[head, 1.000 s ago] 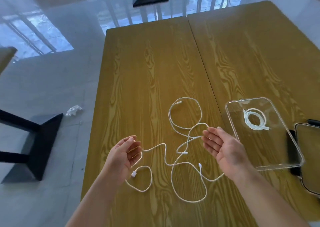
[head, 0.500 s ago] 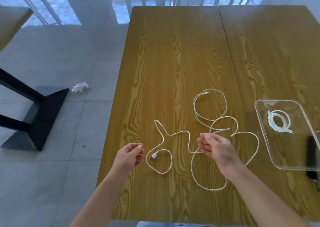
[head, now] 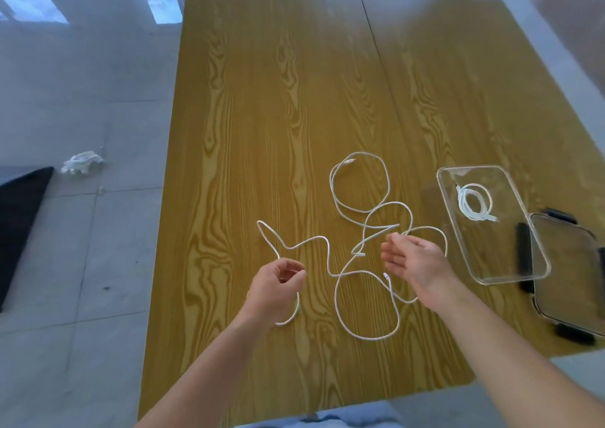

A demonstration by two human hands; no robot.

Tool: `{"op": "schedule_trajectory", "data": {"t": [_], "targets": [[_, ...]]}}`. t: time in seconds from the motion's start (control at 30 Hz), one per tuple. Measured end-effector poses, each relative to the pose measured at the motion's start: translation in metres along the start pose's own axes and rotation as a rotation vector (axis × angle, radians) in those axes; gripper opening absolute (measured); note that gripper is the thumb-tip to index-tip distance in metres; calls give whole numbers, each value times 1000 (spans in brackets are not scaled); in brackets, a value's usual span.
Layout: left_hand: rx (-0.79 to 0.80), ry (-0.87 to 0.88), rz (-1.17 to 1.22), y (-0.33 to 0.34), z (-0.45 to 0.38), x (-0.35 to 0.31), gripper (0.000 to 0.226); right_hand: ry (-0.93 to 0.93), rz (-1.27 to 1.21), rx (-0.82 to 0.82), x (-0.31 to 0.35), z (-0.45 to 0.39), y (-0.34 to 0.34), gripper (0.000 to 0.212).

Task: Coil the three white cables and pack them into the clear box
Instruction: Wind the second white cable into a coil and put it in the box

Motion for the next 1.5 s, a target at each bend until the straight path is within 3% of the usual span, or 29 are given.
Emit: {"op": "schedule_trajectory", "data": {"t": [0.3, 0.43, 0.53, 0.6, 0.67, 0.77, 0.83, 0.93, 1.03, 1.13, 1.33, 1.4, 1.5], "targets": [[99, 297, -337, 83, -25, -76, 36, 230, -238, 63, 16, -19, 11, 25], [43, 346, -408, 100, -33, -84, 20, 216, -206, 159, 25, -17, 8, 25], [-25, 428, -429, 99, -33, -89, 19, 57, 99, 105, 37, -13, -5, 19], [-70, 501, -455, 93, -29, -95, 19, -204, 580, -44, 54, -12, -20, 10], [-126, 584, -471, 85, -24, -105, 18, -489, 809, -93, 71, -6, -24, 11], [-186, 690, -442, 73, -16, -122, 17, -692, 847, 84, 91, 0, -18, 30], [-219, 760, -409, 66, -14, -135, 17, -661, 870, 237, 101, 2, -14, 18], [-269, 853, -328, 55, -8, -155, 18, -611, 781, 395, 114, 6, -16, 23], [-281, 854, -160, 45, 0, -170, 20, -667, 587, 451, 130, 15, -19, 21], [-276, 748, 46, 38, 6, -180, 17, -707, 288, 461, 146, 31, -19, 21], [-239, 561, 528, 41, 24, -202, 12, -563, -233, 609, 169, 68, -20, 29], [-204, 489, 627, 45, 30, -208, 12, -548, -287, 693, 168, 77, -22, 33], [-168, 384, 677, 47, 40, -219, 14, -677, -131, 753, 166, 88, -23, 33]]}}
Point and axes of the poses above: each hand's wrist, its own z-axis away from the middle knuckle, its own y-axis out of the palm, x = y × z, the point moved 5 cm from there along -z, towards the middle knuckle
